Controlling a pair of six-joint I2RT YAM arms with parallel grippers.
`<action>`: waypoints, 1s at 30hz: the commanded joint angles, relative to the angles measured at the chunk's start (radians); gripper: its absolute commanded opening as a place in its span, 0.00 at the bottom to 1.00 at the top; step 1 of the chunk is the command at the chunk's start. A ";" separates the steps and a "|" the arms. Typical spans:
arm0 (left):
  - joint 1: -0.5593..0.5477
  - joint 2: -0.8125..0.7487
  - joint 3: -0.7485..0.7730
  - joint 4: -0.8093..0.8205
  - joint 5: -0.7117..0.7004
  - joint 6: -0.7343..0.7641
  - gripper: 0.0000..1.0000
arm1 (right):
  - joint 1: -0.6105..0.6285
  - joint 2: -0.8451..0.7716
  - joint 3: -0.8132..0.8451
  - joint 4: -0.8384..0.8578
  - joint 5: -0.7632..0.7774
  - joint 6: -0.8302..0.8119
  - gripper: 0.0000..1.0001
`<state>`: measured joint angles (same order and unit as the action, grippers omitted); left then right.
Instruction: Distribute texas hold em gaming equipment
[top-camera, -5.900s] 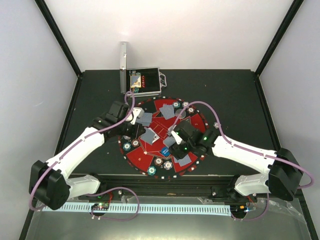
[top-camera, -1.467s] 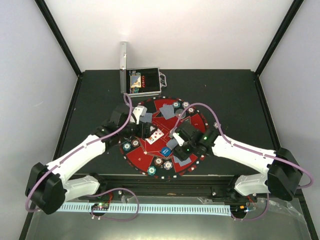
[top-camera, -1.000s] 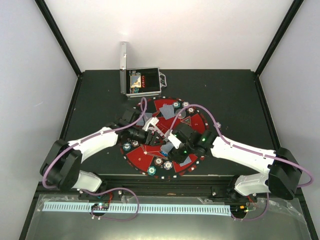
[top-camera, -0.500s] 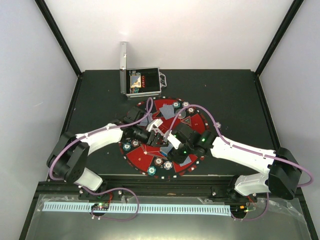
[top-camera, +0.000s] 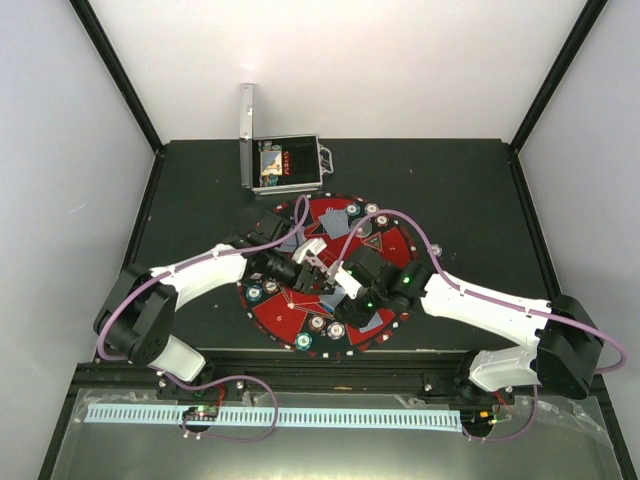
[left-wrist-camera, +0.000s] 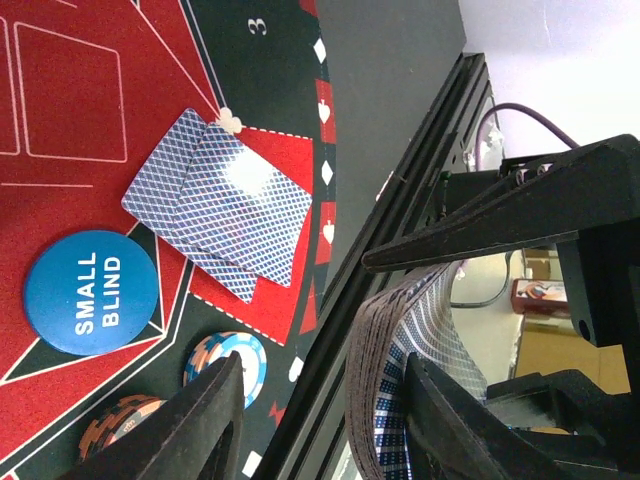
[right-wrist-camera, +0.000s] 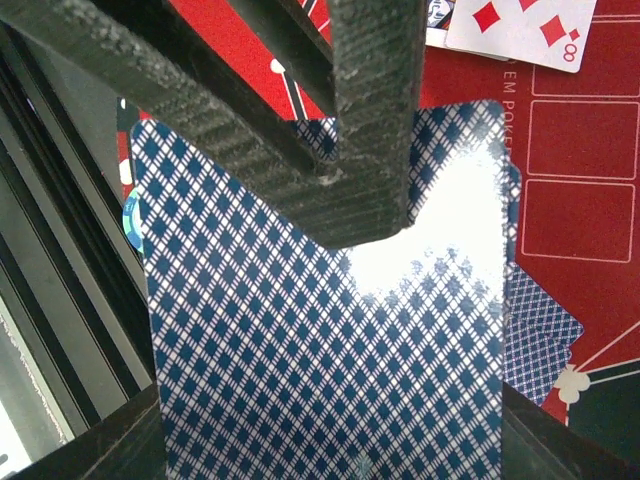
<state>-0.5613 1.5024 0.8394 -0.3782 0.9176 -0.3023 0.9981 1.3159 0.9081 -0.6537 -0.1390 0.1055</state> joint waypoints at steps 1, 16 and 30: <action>0.011 -0.010 0.026 -0.039 -0.058 0.012 0.43 | 0.005 -0.012 0.012 0.020 0.003 -0.007 0.62; 0.043 -0.040 0.026 -0.088 -0.073 0.035 0.28 | 0.005 -0.019 -0.004 0.023 0.008 -0.001 0.62; 0.068 -0.068 0.029 -0.114 -0.089 0.042 0.02 | 0.005 -0.020 -0.008 0.021 0.030 0.011 0.62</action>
<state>-0.5129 1.4532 0.8486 -0.4423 0.8925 -0.2825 0.9985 1.3159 0.9009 -0.6655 -0.1307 0.1097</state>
